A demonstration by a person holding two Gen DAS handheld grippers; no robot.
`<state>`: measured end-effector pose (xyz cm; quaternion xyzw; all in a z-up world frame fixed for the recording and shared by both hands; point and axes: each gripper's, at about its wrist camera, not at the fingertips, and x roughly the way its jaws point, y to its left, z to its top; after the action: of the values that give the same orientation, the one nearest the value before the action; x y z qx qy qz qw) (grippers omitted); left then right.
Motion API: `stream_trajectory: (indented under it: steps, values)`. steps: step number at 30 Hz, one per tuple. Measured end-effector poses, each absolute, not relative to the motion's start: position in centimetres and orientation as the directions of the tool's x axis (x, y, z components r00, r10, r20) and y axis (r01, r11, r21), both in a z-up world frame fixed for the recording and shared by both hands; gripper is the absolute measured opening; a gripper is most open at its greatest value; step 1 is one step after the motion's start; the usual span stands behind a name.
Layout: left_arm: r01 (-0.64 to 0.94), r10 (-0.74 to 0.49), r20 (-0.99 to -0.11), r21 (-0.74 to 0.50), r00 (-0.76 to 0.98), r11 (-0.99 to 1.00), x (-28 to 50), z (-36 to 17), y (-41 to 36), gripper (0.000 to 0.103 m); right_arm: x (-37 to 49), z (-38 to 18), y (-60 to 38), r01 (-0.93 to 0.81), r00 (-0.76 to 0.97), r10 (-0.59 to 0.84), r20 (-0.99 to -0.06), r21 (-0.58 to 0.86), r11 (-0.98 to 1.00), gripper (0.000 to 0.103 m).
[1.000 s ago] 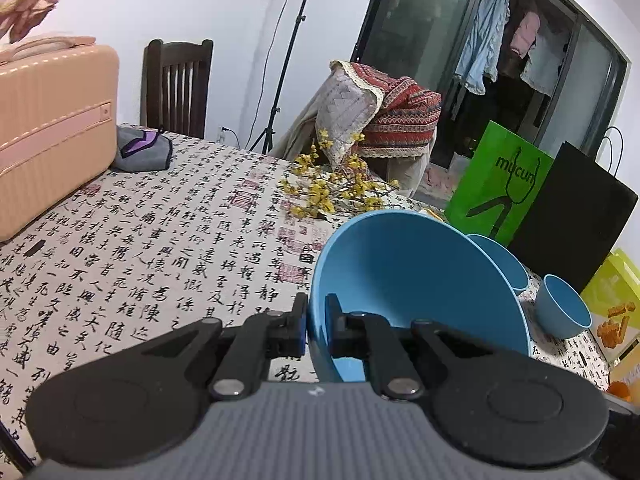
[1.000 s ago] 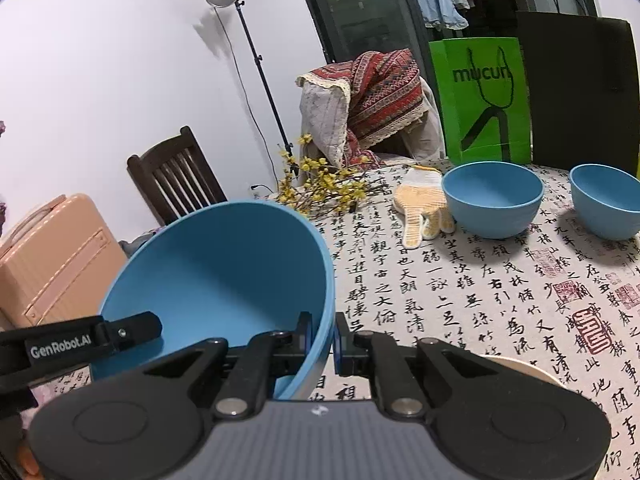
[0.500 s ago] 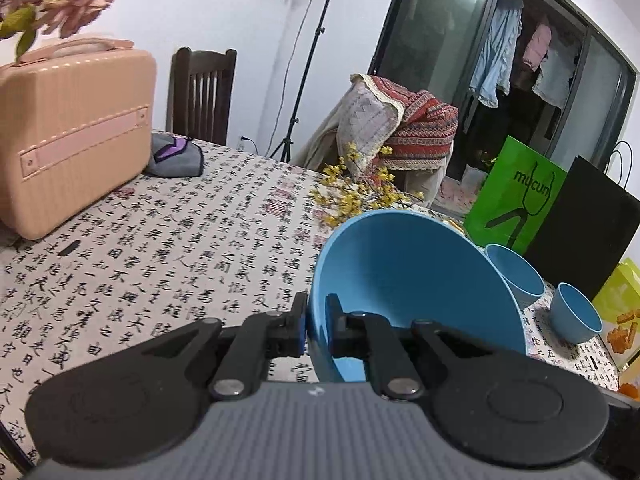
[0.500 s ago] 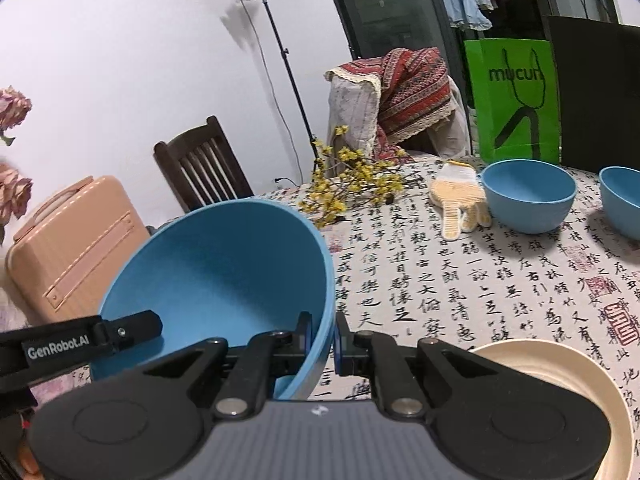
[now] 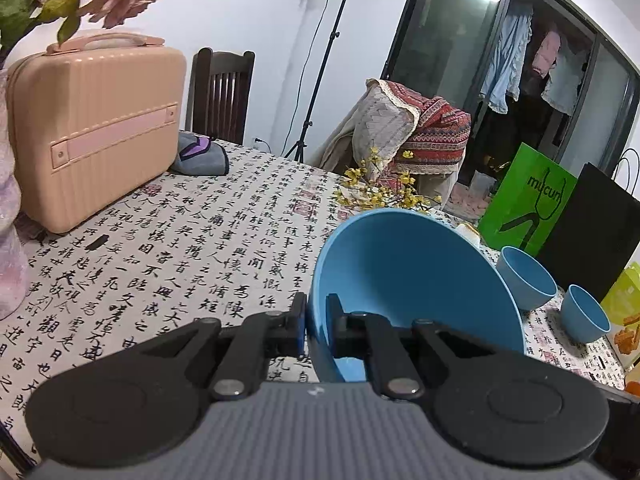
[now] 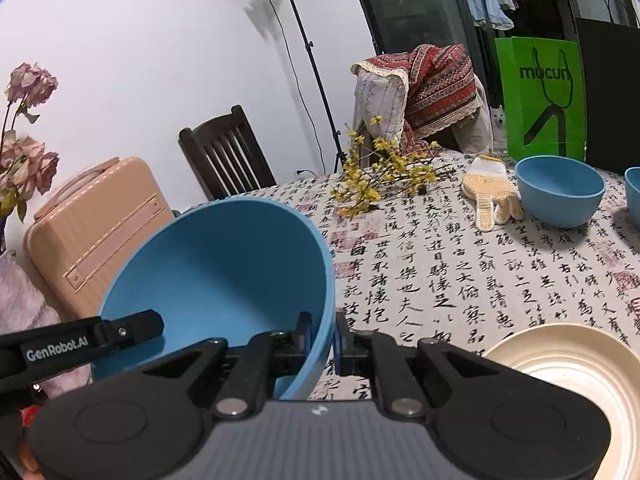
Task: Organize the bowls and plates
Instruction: 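Carry the held blue bowl away from the other bowls with both grippers, then lower the held blue bowl onto the cloth beside the lilac vase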
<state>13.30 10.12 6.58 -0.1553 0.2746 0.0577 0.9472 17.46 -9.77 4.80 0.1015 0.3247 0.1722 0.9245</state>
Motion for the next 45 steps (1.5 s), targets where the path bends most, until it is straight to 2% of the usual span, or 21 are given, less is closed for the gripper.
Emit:
stream_trajectory:
  steps: [15,45]
  values:
    - [-0.241,0.049,-0.561,-0.274,0.827,0.931,12.1,5.5,14.1,0.010,16.8,3.8,-5.4,-0.298,0.689,0.402,-0.603,0.270,0.916,0.011]
    - [-0.387,0.118,-0.660,-0.277,0.742,0.880,10.8,1.5,21.6,0.010,16.9,-0.3,3.0,-0.374,0.545,0.440,-0.714,0.263,0.889,0.011]
